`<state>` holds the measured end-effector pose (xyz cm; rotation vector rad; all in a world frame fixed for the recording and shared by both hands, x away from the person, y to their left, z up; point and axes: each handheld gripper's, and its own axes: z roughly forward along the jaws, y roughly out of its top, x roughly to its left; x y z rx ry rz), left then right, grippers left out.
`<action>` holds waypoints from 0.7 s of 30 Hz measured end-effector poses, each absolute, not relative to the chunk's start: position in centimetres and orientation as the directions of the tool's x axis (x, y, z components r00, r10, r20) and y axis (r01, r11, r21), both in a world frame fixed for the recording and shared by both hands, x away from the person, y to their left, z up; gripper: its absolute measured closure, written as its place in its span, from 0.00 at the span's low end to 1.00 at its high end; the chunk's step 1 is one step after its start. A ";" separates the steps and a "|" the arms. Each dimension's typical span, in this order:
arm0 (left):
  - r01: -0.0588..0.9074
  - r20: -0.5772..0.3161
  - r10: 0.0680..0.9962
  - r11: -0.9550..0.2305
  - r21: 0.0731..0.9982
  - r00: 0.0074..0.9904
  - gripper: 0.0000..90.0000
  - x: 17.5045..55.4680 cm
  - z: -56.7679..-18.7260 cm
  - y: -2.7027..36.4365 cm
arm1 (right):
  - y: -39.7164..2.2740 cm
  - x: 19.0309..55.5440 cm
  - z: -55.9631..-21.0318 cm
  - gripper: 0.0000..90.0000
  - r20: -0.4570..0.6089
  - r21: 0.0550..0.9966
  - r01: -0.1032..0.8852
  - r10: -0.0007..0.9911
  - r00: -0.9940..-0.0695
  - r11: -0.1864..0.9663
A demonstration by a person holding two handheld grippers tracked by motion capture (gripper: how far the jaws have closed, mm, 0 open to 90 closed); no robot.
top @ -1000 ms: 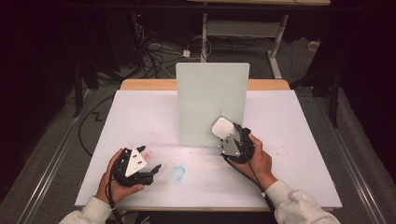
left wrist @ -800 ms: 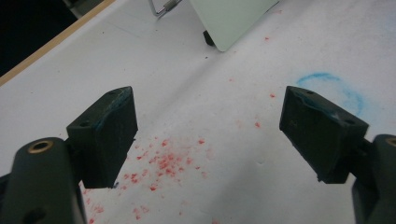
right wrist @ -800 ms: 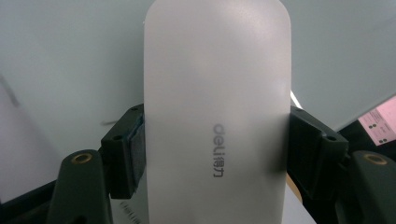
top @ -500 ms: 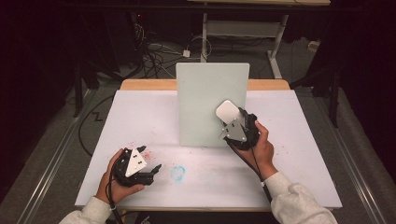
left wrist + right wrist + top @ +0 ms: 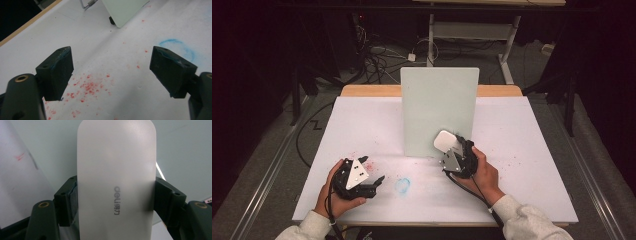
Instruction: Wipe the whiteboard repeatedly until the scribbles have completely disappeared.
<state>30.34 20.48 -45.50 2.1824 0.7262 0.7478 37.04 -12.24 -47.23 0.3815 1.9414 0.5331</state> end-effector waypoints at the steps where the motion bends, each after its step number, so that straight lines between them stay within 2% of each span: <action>1: 0.270 0.290 0.678 -0.593 0.759 0.675 0.20 30.3 -45.5 20.5 | -12.3 37.0 -47.4 0.34 -0.770 0.522 0.028 0.486 -0.413 0.852; 10: 0.270 0.290 0.678 -0.593 0.758 0.676 0.20 30.3 -45.5 20.4 | -12.9 37.0 -47.4 0.34 -0.787 0.498 0.032 0.467 -0.404 0.867; 17: 0.269 0.292 0.676 -0.596 0.756 0.677 0.20 30.3 -45.5 20.4 | -15.0 37.9 -45.1 0.34 -0.760 0.567 0.061 0.551 -0.346 0.821; 21: 0.269 0.292 0.675 -0.598 0.755 0.677 0.20 30.3 -45.5 20.4 | -15.4 37.9 -45.2 0.34 -0.756 0.572 0.063 0.555 -0.349 0.818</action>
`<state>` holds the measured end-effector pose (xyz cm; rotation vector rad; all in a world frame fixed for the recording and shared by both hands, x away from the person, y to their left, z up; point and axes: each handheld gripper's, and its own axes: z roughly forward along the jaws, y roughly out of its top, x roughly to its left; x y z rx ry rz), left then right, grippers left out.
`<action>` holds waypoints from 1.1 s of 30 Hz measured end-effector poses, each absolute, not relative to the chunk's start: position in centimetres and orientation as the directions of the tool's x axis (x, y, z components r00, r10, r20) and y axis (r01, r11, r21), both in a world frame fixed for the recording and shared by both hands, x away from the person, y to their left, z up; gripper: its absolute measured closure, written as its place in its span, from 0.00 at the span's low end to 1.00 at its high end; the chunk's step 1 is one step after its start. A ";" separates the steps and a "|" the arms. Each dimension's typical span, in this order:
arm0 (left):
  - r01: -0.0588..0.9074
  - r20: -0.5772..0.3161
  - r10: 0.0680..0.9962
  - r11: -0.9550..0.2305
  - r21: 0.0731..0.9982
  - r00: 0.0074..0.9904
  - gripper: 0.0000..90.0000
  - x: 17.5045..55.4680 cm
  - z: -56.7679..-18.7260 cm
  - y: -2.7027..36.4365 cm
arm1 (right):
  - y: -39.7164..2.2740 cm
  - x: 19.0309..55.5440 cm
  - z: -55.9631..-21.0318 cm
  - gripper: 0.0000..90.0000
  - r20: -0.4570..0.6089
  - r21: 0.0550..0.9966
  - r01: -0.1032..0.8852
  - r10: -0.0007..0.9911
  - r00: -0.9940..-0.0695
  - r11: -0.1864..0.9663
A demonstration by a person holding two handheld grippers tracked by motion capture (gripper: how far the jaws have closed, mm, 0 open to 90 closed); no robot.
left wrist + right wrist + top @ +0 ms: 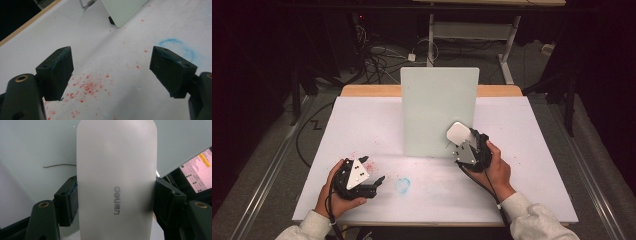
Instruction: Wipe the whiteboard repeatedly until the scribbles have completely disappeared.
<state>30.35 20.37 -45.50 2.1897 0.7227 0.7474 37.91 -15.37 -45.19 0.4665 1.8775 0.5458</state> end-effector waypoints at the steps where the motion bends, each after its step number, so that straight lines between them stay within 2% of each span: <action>1: 0.269 0.293 0.675 -0.598 0.755 0.677 0.20 30.3 -45.5 20.4 | -15.4 37.7 -45.7 0.34 -0.775 0.539 0.054 0.519 -0.361 0.841; 4: 0.270 0.292 0.675 -0.598 0.755 0.677 0.20 30.3 -45.5 20.4 | -15.4 37.4 -46.3 0.34 -0.785 0.510 0.049 0.488 -0.383 0.859; 7: 0.271 0.291 0.676 -0.597 0.755 0.677 0.20 30.3 -45.5 20.4 | -15.5 37.1 -47.2 0.34 -0.800 0.447 0.032 0.415 -0.433 0.894; 17: 0.269 0.297 0.673 -0.602 0.751 0.678 0.20 30.4 -45.5 20.3 | -13.6 36.7 -48.2 0.34 -0.848 0.368 -0.029 0.323 -0.420 0.929; 25: 0.271 0.293 0.673 -0.601 0.752 0.679 0.20 30.4 -45.6 20.3 | -11.3 36.8 -48.5 0.34 -0.861 0.345 -0.072 0.285 -0.422 0.936; 33: 0.269 0.293 0.675 -0.598 0.755 0.678 0.20 30.4 -45.5 20.3 | -10.8 36.8 -48.5 0.34 -0.869 0.324 -0.081 0.263 -0.418 0.943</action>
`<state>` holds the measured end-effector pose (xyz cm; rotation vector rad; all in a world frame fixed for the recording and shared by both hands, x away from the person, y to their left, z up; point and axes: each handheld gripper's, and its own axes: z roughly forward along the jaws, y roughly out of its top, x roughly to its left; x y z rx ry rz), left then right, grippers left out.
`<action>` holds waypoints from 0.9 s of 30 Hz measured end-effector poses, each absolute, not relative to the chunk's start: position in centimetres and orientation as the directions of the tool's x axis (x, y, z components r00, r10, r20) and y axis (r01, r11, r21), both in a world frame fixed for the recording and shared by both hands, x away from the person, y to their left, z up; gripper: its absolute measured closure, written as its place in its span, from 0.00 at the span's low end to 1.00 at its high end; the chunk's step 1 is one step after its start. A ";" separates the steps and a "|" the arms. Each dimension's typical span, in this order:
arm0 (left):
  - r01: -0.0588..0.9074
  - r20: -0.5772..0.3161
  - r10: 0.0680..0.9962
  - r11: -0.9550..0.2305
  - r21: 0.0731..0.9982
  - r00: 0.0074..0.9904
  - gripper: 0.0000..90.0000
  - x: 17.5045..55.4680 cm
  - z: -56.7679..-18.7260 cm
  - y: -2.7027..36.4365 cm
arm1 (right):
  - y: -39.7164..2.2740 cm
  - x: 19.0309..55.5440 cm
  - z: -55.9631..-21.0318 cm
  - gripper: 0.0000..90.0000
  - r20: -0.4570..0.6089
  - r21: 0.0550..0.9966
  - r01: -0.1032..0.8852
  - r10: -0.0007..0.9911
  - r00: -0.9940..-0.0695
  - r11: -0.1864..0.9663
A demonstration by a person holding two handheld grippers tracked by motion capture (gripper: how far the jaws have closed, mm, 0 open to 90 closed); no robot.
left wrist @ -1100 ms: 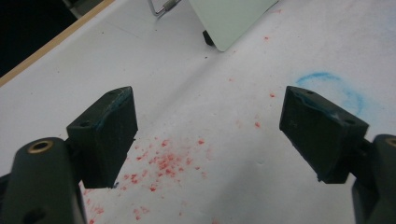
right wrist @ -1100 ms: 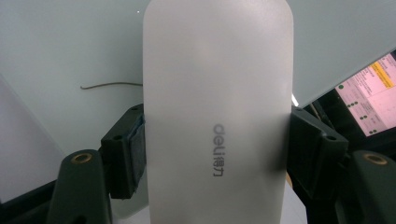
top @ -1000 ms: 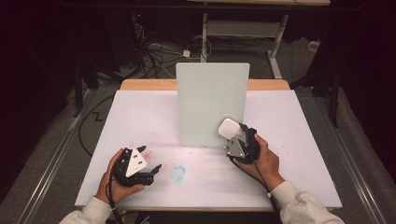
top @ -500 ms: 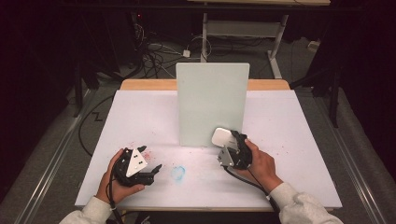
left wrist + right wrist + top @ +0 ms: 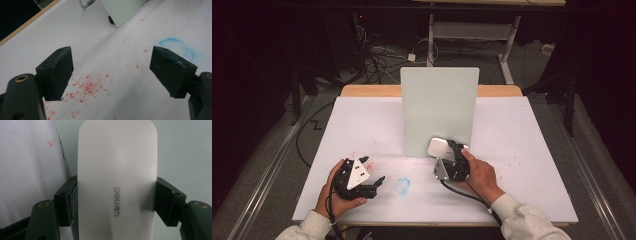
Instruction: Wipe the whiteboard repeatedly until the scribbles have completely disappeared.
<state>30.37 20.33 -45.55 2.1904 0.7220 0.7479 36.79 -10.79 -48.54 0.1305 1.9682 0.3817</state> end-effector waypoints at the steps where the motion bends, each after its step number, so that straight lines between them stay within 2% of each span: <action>1: 0.269 0.294 0.675 -0.598 0.755 0.677 0.20 30.3 -45.5 20.4 | -10.8 36.8 -48.5 0.34 -0.869 0.324 -0.081 0.263 -0.418 0.943; 6: 0.268 0.293 0.680 -0.593 0.759 0.672 0.20 30.3 -45.5 20.5 | -13.0 37.1 -47.8 0.34 -0.870 0.339 -0.050 0.293 -0.397 0.939; 17: 0.269 0.294 0.678 -0.595 0.757 0.674 0.20 30.3 -45.5 20.5 | -15.9 38.1 -45.0 0.34 -0.839 0.453 0.009 0.430 -0.333 0.891; 21: 0.270 0.293 0.677 -0.596 0.756 0.675 0.20 30.4 -45.5 20.5 | -15.4 37.9 -45.6 0.34 -0.840 0.438 0.004 0.410 -0.356 0.899; 27: 0.270 0.292 0.677 -0.596 0.756 0.676 0.20 30.4 -45.5 20.4 | -13.2 37.0 -47.9 0.34 -0.871 0.335 -0.061 0.284 -0.400 0.940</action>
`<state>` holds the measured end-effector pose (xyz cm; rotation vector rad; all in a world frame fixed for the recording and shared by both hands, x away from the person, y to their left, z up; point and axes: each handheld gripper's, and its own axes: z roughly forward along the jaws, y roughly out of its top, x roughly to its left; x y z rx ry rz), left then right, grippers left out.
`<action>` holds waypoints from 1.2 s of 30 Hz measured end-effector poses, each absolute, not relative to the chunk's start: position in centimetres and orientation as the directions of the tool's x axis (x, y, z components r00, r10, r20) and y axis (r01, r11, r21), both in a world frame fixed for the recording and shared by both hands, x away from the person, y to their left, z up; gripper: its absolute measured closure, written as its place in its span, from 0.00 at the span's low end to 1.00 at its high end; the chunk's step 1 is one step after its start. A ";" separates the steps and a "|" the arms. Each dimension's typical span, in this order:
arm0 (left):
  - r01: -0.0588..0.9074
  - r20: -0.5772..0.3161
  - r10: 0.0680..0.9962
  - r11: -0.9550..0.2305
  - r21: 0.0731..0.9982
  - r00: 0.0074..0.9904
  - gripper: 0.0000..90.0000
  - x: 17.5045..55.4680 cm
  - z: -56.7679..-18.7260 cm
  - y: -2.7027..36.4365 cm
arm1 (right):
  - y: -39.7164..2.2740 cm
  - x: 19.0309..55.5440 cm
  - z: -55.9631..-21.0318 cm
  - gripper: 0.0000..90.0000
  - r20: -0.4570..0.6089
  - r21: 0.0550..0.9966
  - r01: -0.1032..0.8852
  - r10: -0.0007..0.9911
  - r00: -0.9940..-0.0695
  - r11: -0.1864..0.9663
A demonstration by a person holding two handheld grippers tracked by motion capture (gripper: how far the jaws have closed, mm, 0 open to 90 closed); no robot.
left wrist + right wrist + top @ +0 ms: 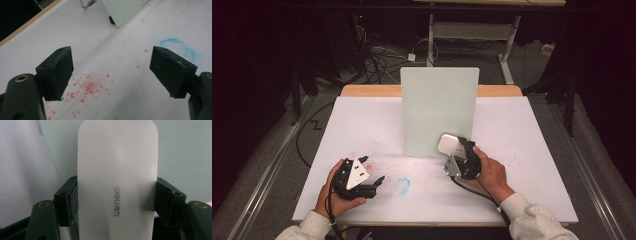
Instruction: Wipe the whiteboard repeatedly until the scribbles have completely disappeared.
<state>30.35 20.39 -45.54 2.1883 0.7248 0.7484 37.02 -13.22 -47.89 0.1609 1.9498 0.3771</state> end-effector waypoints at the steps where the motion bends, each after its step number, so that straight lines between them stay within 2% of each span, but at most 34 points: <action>1: 0.270 0.292 0.676 -0.597 0.756 0.677 0.20 30.3 -45.6 20.4 | -12.9 37.0 -48.1 0.34 -0.870 0.331 -0.073 0.274 -0.410 0.941; 8: 0.271 0.292 0.673 -0.600 0.753 0.680 0.20 30.4 -45.6 20.3 | -10.0 36.7 -49.2 0.34 -0.896 0.267 -0.129 0.197 -0.398 0.955; 16: 0.271 0.289 0.674 -0.598 0.755 0.680 0.20 30.4 -45.6 20.4 | -7.5 36.9 -49.0 0.34 -0.895 0.286 -0.154 0.207 -0.396 0.946; 24: 0.270 0.287 0.676 -0.593 0.759 0.679 0.20 30.4 -45.5 20.5 | -8.3 36.8 -49.1 0.34 -0.893 0.282 -0.143 0.205 -0.400 0.949; 27: 0.271 0.287 0.679 -0.591 0.760 0.676 0.20 30.3 -45.5 20.5 | -9.6 36.9 -48.9 0.34 -0.891 0.291 -0.128 0.220 -0.397 0.948; 36: 0.271 0.289 0.678 -0.593 0.758 0.676 0.20 30.3 -45.5 20.5 | -13.8 38.0 -45.8 0.34 -0.837 0.451 -0.038 0.408 -0.365 0.892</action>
